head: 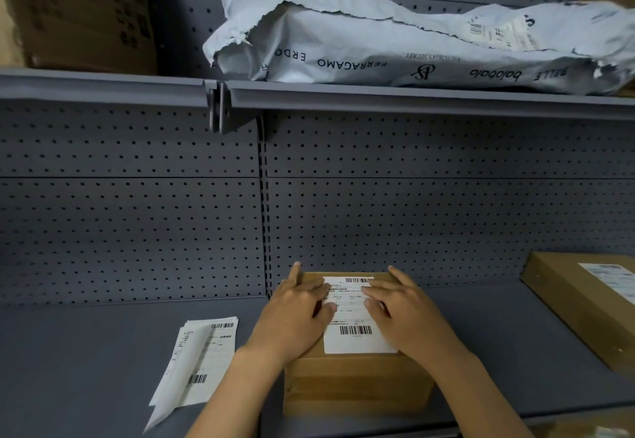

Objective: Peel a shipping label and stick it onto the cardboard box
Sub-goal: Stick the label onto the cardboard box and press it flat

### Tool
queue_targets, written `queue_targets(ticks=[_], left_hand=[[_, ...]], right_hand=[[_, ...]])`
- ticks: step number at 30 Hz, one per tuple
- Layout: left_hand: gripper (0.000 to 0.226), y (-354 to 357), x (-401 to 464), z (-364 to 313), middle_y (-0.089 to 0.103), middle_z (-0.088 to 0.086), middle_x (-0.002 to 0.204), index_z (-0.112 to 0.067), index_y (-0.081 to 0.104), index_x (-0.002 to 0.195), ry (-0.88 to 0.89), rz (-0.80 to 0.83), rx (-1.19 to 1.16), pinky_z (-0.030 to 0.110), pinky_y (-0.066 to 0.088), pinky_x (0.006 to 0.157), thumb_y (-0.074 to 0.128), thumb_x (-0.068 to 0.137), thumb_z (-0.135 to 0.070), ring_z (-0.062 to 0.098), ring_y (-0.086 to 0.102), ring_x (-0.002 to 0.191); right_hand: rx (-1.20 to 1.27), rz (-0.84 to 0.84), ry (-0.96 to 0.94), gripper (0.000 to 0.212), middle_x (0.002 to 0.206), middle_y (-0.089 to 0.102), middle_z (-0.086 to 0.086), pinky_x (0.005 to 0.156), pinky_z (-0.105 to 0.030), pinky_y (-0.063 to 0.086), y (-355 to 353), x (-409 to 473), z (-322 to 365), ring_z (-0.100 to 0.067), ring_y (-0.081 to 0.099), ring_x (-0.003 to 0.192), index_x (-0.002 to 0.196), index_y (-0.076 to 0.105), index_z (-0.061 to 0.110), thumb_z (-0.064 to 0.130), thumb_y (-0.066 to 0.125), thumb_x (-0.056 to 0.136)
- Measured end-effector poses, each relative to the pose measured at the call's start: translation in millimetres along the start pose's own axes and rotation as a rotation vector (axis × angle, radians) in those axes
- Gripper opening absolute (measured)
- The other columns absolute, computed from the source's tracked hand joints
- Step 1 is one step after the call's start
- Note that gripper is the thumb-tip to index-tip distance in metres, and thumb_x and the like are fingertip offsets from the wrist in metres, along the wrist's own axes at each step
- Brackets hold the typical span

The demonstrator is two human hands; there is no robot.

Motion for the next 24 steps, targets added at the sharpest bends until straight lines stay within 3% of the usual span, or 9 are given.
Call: queue_targets(ticks=[6,10,15,20,24], left_hand=[[0.049,0,1,-17,0.042,-0.007,0.16,-0.02,0.054,0.145,0.047,-0.029,-0.01,0.035,0.011,0.126,0.044,0.103,-0.042,0.019,0.003,0.158],[0.047,4,1,-27,0.042,-0.007,0.16,-0.02,0.052,0.146,0.049,-0.019,-0.047,0.034,0.025,0.121,0.044,0.103,-0.038,0.015,0.009,0.157],[0.045,7,-4,-23,0.045,-0.004,0.158,-0.02,0.054,0.144,0.016,0.022,0.01,0.032,0.034,0.115,0.042,0.104,-0.036,0.018,0.03,0.152],[0.047,-2,-13,-14,0.04,-0.013,0.16,-0.031,0.05,0.148,-0.026,0.042,0.058,0.037,0.027,0.121,0.038,0.104,-0.044,0.015,0.033,0.15],[0.049,-8,-18,-7,0.038,-0.018,0.16,-0.034,0.048,0.149,-0.048,0.051,0.062,0.038,0.026,0.121,0.039,0.103,-0.049,0.011,0.033,0.15]], right_hand=[[0.027,-0.011,-0.025,0.044,0.151,0.049,0.014,0.116,-0.03,0.027,-3,1,7,-0.009,0.024,0.148,0.142,0.053,0.029,0.042,0.038,0.102],[0.068,-0.009,-0.118,0.044,0.148,0.052,0.012,0.114,-0.024,0.026,5,1,28,-0.009,0.034,0.142,0.144,0.05,0.028,0.035,0.041,0.102],[0.076,0.023,-0.099,0.044,0.152,0.048,0.012,0.117,-0.025,0.023,13,0,29,-0.011,0.03,0.145,0.144,0.05,0.029,0.034,0.039,0.102],[0.058,0.055,-0.022,0.043,0.152,0.046,0.018,0.113,-0.034,0.034,3,-7,12,-0.009,0.028,0.146,0.142,0.053,0.034,0.042,0.039,0.102],[0.01,0.053,0.02,0.043,0.152,0.045,0.02,0.111,-0.033,0.036,-6,-15,-5,-0.006,0.026,0.147,0.142,0.052,0.036,0.044,0.037,0.102]])
Point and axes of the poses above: each hand's wrist, its own x-axis towards the middle knuckle, its own y-axis out of the palm, z = x × y, the point moved 7 cm from there along x, towards the middle knuckle
